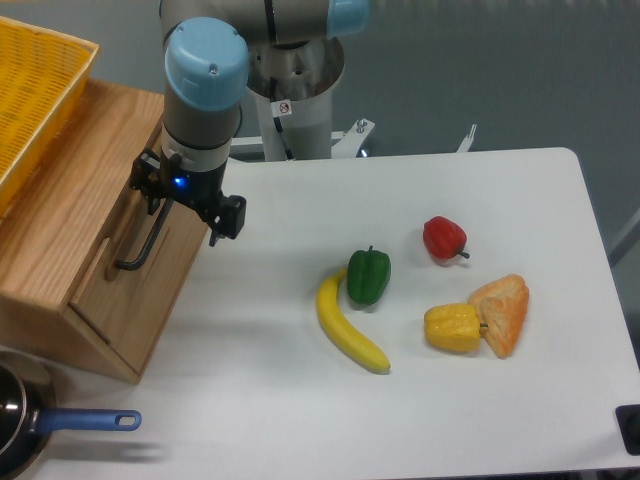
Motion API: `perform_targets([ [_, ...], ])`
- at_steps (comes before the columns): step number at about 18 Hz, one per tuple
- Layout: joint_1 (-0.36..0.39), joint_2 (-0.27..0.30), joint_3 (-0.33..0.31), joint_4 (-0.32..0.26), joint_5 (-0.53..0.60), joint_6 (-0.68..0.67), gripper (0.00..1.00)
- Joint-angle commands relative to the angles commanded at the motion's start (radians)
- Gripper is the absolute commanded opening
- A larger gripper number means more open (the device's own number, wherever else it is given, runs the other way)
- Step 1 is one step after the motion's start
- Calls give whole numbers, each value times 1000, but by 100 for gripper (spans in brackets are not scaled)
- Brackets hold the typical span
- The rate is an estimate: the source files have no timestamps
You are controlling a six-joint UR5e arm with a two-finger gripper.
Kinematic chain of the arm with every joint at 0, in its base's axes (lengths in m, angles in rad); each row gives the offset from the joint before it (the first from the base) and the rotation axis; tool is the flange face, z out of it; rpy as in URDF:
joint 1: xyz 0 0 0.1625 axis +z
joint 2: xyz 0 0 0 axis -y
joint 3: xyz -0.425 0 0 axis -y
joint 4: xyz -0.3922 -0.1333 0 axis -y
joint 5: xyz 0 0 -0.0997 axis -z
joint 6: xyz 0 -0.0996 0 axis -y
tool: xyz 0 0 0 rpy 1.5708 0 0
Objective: Slide open the top drawer
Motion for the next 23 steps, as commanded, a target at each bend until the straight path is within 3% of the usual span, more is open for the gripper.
perform_targets([
  [23, -2, -21, 5, 9, 46, 9, 100],
])
